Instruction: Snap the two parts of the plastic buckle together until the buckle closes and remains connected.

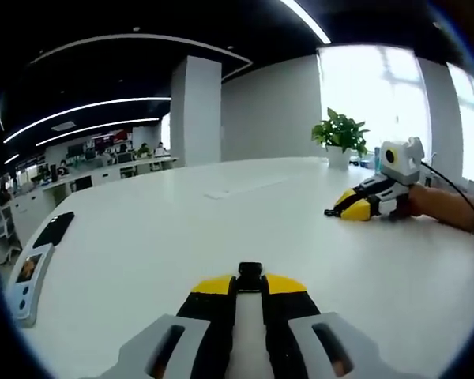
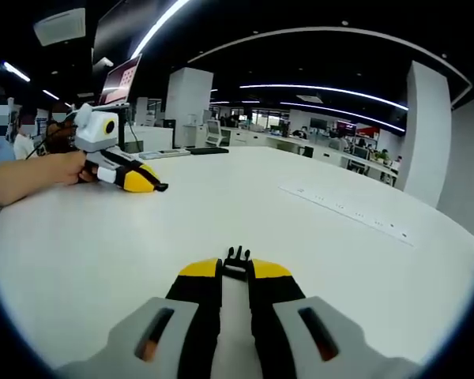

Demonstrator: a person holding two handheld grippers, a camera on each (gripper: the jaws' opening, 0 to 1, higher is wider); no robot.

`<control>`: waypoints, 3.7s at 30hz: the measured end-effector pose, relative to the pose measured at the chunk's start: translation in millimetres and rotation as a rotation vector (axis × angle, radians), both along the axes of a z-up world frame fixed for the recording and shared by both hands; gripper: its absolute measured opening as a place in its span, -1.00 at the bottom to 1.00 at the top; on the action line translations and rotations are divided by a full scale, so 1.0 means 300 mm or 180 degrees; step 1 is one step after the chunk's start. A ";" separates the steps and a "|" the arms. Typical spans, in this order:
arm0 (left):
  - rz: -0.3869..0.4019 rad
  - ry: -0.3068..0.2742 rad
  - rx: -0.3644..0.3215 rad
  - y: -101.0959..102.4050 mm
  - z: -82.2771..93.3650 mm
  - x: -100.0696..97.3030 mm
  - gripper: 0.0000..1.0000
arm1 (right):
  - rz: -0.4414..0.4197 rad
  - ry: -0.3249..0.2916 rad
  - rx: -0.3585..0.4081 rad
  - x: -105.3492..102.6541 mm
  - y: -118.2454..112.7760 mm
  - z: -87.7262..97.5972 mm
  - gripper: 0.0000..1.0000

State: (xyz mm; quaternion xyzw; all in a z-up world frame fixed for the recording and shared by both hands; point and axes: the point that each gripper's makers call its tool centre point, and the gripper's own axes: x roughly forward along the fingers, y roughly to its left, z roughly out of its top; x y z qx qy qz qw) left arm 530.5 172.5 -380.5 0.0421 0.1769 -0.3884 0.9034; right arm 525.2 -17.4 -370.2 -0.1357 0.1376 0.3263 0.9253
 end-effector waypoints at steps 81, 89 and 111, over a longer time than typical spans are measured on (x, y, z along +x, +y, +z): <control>-0.1051 0.0042 -0.0053 -0.118 -0.003 -0.296 -0.76 | 0.0587 -0.0129 -0.0084 -0.108 0.108 0.003 -0.73; -0.1282 0.0035 -0.0057 -0.139 -0.001 -0.334 -0.76 | 0.1264 -0.0090 -0.0034 -0.228 0.208 -0.002 -0.73; -0.1836 0.0031 -0.0062 -0.182 0.002 -0.441 -0.76 | 0.2104 -0.0075 0.0018 -0.410 0.319 -0.009 -0.74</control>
